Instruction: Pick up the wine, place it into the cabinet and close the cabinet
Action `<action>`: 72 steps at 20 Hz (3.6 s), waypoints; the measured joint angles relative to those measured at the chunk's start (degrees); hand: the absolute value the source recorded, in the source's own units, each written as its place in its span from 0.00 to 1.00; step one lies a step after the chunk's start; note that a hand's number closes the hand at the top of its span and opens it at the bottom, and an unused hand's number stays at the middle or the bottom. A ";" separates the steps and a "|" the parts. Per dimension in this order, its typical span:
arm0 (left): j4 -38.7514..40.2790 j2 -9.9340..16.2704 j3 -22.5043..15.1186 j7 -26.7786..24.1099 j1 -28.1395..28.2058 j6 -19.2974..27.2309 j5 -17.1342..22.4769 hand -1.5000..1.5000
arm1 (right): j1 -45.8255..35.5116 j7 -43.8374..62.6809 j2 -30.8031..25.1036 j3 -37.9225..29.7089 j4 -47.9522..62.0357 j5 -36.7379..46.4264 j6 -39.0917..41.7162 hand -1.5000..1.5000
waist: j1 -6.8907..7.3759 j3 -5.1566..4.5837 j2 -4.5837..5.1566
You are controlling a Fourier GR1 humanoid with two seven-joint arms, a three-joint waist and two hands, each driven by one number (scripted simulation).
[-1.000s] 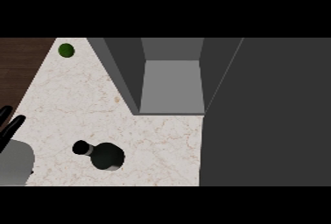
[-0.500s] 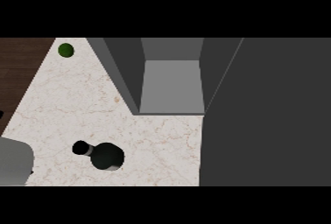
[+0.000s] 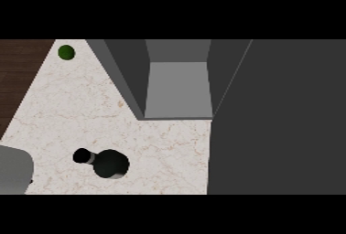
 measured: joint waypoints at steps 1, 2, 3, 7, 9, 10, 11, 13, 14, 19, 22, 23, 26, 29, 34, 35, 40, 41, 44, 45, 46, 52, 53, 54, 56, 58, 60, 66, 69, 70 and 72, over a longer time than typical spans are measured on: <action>0.58 -0.56 -0.63 -0.73 0.07 -0.97 -0.92 0.00 | 0.04 -0.22 -0.08 -0.64 0.12 -0.09 0.41 0.00 | -0.09 0.00 0.05; 0.96 -1.07 -1.02 -1.41 0.52 -2.06 -1.70 0.00 | -0.70 0.26 0.09 -0.62 0.17 -0.11 0.12 0.00 | -0.06 0.00 0.09; 1.39 -1.54 -1.66 -1.92 0.82 -2.98 -2.65 0.00 | -0.37 0.03 0.02 -0.86 0.20 -0.18 0.56 0.00 | -0.16 0.00 0.10; 5.42 -2.45 -2.88 -4.17 0.55 -6.01 -5.84 0.00 | 0.57 -0.87 0.49 -0.70 0.42 -0.32 1.61 0.00 | -0.39 0.01 0.17; 8.88 -3.09 -3.95 -5.94 -0.37 -7.72 -8.21 0.00 | 0.36 -0.88 0.53 -1.19 0.57 -0.47 1.96 0.00 | -0.54 0.01 0.23; 9.12 -3.88 -5.06 -6.36 -0.19 -8.03 -9.54 0.00 | -0.03 -0.67 0.66 -0.99 0.58 -0.47 1.89 0.00 | -0.48 0.00 0.24; 9.74 -4.46 -5.73 -6.81 -0.12 -8.09 -10.86 0.00 | 0.23 -0.62 0.60 -0.93 0.46 -0.53 2.08 0.00 | -0.56 0.00 0.22; 13.21 -5.95 -6.90 -9.85 -0.95 -9.01 -15.03 0.00 | -0.01 -1.47 0.81 -1.88 0.84 -0.65 2.62 0.00 | -0.63 0.01 0.28; 14.72 -6.46 -6.75 -11.61 -1.08 -9.37 -16.74 0.00 | -0.10 -1.56 0.80 -2.34 0.92 -0.77 2.85 0.00 | -0.63 0.01 0.29; 23.29 -8.02 -5.81 -20.86 -1.47 -11.57 -24.42 0.00 | 1.08 -2.08 1.11 -2.61 1.08 -1.11 3.87 0.00 | -0.62 -0.01 0.28; 29.36 -8.73 -5.90 -26.35 -1.94 -12.73 -28.57 0.00 | 2.43 -3.29 1.10 -2.85 1.16 -1.32 5.22 0.00 | -0.73 0.00 0.28; 30.99 -8.73 -5.86 -27.82 -1.90 -13.37 -29.25 0.00 | 2.11 -3.15 1.16 -3.29 1.25 -1.41 5.20 0.00 | -0.59 -0.01 0.29; 37.03 -8.28 -5.66 -32.05 -2.89 -14.74 -31.76 0.00 | 3.07 -3.69 1.63 -2.78 1.31 -1.56 5.75 0.00 | -0.60 -0.01 0.29; 42.42 -7.51 -5.83 -34.42 -4.28 -16.01 -33.28 0.00 | 3.53 -4.24 1.65 -2.92 1.45 -1.73 6.71 0.00 | -0.50 -0.01 0.30; 50.92 -7.38 -6.27 -39.81 -5.89 -18.12 -35.33 0.00 | 4.30 -4.70 1.50 -4.78 1.69 -2.42 8.01 0.00 | -0.47 -0.01 0.32; 52.49 -7.42 -6.63 -40.54 -6.16 -18.95 -35.44 0.00 | 3.89 -4.64 1.68 -4.88 1.79 -2.51 7.95 0.00 | -0.42 -0.01 0.32; 62.07 -6.26 -7.08 -45.41 -8.65 -23.15 -36.21 0.00 | 4.93 -5.45 1.91 -4.69 1.78 -2.80 8.98 0.00 | -0.50 -0.03 0.32; 62.72 -6.62 -7.45 -45.67 -8.60 -23.61 -36.12 0.00 | 4.50 -5.13 1.71 -5.29 1.82 -2.95 9.01 0.00 | -0.40 -0.01 0.31; 67.27 -6.57 -7.71 -48.77 -8.71 -25.66 -36.64 0.00 | 3.66 -4.46 1.94 -5.19 1.77 -3.20 8.62 0.00 | -0.34 -0.03 0.32; 69.55 -6.38 -7.70 -50.03 -9.24 -26.33 -36.99 0.00 | 4.07 -5.06 2.03 -5.21 1.89 -3.25 9.13 0.00 | -0.39 -0.03 0.32; 72.11 -6.22 -7.70 -51.59 -10.29 -26.65 -37.65 0.00 | 4.32 -5.17 2.30 -4.73 1.93 -3.25 9.18 0.00 | -0.45 -0.03 0.33; 85.70 -5.33 -7.81 -58.67 -16.06 -27.63 -40.48 0.00 | 4.11 -5.25 2.78 -4.89 2.20 -3.45 9.40 0.00 | -0.54 -0.05 0.39; 86.36 -5.46 -7.88 -59.09 -16.09 -27.58 -40.43 0.00 | 4.02 -5.18 2.54 -5.58 2.22 -3.57 9.63 0.00 | -0.45 -0.04 0.37; 87.10 -5.71 -7.99 -59.50 -16.55 -27.31 -40.48 0.00 | 4.33 -4.96 2.70 -5.23 2.10 -3.60 9.48 0.00 | -0.44 -0.03 0.35; 89.34 -6.05 -7.64 -59.96 -17.90 -26.85 -39.96 0.00 | 4.45 -4.89 3.35 -4.04 2.16 -3.49 9.16 0.00 | -0.37 -0.03 0.34; 92.53 -6.12 -7.06 -61.34 -19.78 -26.39 -39.70 0.00 | 4.13 -4.42 3.45 -3.49 2.11 -3.47 8.86 0.00 | -0.47 -0.05 0.37; 94.47 -6.19 -7.05 -62.23 -20.86 -26.12 -39.75 0.00 | 3.56 -4.12 3.16 -4.09 1.91 -3.59 8.66 0.00 | -0.51 -0.05 0.37; 100.43 -5.45 -7.71 -65.39 -23.50 -27.27 -40.41 1.00 | 3.67 -4.21 3.13 -3.46 2.11 -3.50 8.90 0.00 | -0.52 0.17 0.25; 101.47 -5.05 -8.24 -64.78 -24.25 -29.03 -40.08 1.00 | 2.47 -3.70 3.10 -3.72 2.31 -3.50 8.33 0.00 | -0.45 0.21 0.27; 101.77 -5.15 -8.51 -64.60 -24.53 -29.52 -40.05 1.00 | 2.23 -3.73 2.92 -4.09 2.44 -3.53 8.46 0.00 | -0.48 0.23 0.28; 101.75 -5.42 -9.19 -64.05 -24.54 -30.04 -40.10 1.00 | 3.32 -4.44 2.63 -4.40 2.54 -3.57 9.26 0.00 | -0.54 0.33 0.18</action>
